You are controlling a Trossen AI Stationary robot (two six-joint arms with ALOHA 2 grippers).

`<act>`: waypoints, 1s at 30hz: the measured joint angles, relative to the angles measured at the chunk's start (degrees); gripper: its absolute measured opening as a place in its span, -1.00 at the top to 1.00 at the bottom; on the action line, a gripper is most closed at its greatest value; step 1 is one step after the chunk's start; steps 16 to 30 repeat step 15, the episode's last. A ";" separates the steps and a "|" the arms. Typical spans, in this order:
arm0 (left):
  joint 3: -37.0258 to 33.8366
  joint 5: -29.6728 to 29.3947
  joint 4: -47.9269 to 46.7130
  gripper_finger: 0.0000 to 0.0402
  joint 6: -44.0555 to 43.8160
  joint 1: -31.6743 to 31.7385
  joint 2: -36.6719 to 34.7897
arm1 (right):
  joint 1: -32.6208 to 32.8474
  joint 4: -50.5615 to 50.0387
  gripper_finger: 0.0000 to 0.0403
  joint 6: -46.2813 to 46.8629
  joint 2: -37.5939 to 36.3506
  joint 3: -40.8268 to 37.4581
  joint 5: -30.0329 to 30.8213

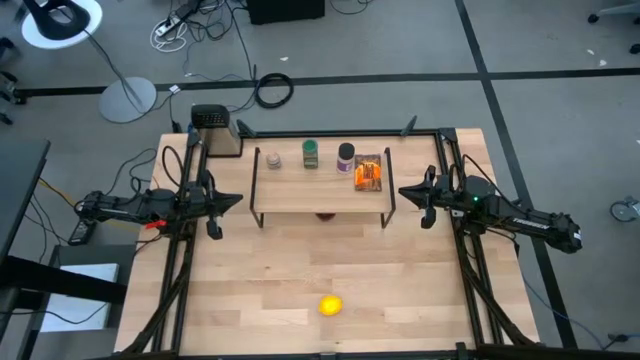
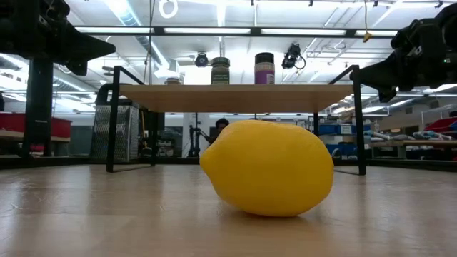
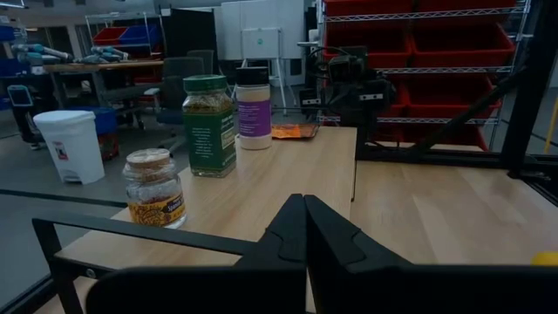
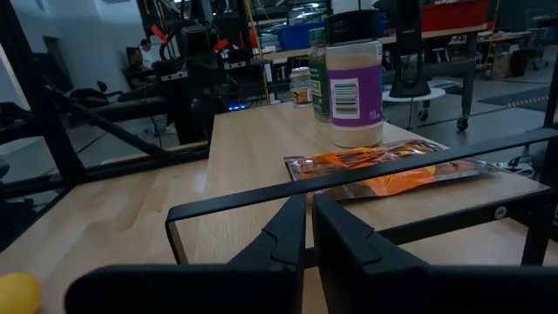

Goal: Shelf spices
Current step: Return to Home Position

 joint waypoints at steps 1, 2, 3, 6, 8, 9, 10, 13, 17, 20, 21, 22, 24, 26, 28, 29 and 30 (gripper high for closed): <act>0.00 0.01 0.01 0.99 0.01 0.00 0.00 | 0.00 0.00 0.87 0.00 0.00 0.00 0.00; 0.00 0.00 0.00 0.99 0.01 0.00 0.00 | 0.00 0.00 0.86 0.00 0.00 0.00 0.00; 0.00 0.01 0.01 0.99 0.00 0.00 0.00 | 0.00 0.00 0.86 0.00 0.00 0.00 0.00; 0.00 0.01 0.01 0.99 -0.01 0.00 0.00 | 0.00 0.00 0.87 0.00 0.00 0.00 0.01; 0.00 -0.01 0.01 0.99 -0.01 0.00 0.00 | 0.00 0.00 0.88 0.00 0.00 0.00 0.00; 0.00 0.00 0.00 0.99 -0.01 0.00 0.00 | 0.00 0.00 0.88 0.00 0.00 0.00 0.00; 0.00 0.00 0.01 0.99 -0.01 0.01 0.00 | 0.00 0.00 0.88 0.00 0.00 0.00 0.00; 0.00 -0.01 0.01 0.99 -0.01 0.00 0.00 | 0.00 0.00 0.87 0.00 0.00 0.00 0.00; 0.00 -0.01 0.01 0.99 -0.01 0.00 0.00 | 0.00 0.00 0.87 0.00 0.01 0.00 0.00; 0.00 -0.01 0.01 0.99 -0.01 0.00 0.00 | 0.00 0.00 0.87 0.00 0.01 0.00 0.00; 0.00 -0.01 0.01 0.99 -0.01 0.00 0.00 | 0.00 0.00 0.87 0.00 0.01 0.00 0.00; 0.00 -0.01 0.01 0.99 -0.01 0.00 0.00 | 0.00 0.00 0.87 0.00 0.01 0.00 0.00; 0.00 -0.01 0.01 0.99 -0.01 0.00 0.00 | 0.00 0.00 0.87 0.00 0.01 0.00 0.00; 0.00 -0.01 0.01 0.99 -0.01 0.00 0.00 | 0.00 0.00 0.87 0.00 0.01 0.00 0.00; 0.00 -0.01 0.01 0.99 -0.01 0.00 0.00 | 0.00 0.00 0.87 0.00 0.01 0.00 0.00; 0.00 -0.01 0.01 0.99 -0.01 0.00 0.00 | 0.00 0.00 0.87 0.00 0.01 0.00 0.00; 0.00 -0.01 0.01 0.99 -0.01 0.00 0.00 | 0.00 0.00 0.87 0.00 0.01 0.00 0.00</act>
